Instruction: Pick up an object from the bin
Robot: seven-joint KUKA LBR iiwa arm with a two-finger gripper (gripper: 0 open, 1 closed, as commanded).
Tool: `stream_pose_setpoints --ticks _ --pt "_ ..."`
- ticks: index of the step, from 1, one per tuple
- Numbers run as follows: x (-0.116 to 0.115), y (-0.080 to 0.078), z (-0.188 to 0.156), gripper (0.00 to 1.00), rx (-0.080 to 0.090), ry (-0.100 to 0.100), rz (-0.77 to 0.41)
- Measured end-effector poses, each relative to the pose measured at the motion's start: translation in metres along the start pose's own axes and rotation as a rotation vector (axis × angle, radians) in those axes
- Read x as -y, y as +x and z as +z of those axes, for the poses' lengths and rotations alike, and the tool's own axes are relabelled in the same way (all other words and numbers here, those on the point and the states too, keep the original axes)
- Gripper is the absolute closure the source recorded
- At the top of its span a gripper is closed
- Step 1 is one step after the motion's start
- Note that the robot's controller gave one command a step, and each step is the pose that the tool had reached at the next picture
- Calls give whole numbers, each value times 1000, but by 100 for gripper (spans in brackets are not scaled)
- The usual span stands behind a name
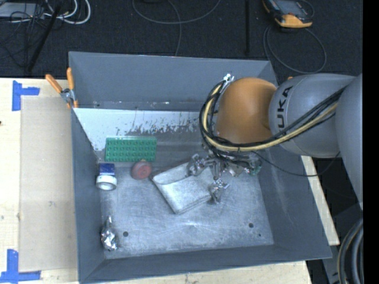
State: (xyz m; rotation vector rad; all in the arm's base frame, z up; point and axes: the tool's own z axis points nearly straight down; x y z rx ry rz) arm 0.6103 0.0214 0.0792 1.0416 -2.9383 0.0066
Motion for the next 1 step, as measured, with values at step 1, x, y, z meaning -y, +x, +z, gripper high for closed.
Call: stream_pose_setpoints --ticks 1 --pt "12 6 -151 100 31 11 -120"
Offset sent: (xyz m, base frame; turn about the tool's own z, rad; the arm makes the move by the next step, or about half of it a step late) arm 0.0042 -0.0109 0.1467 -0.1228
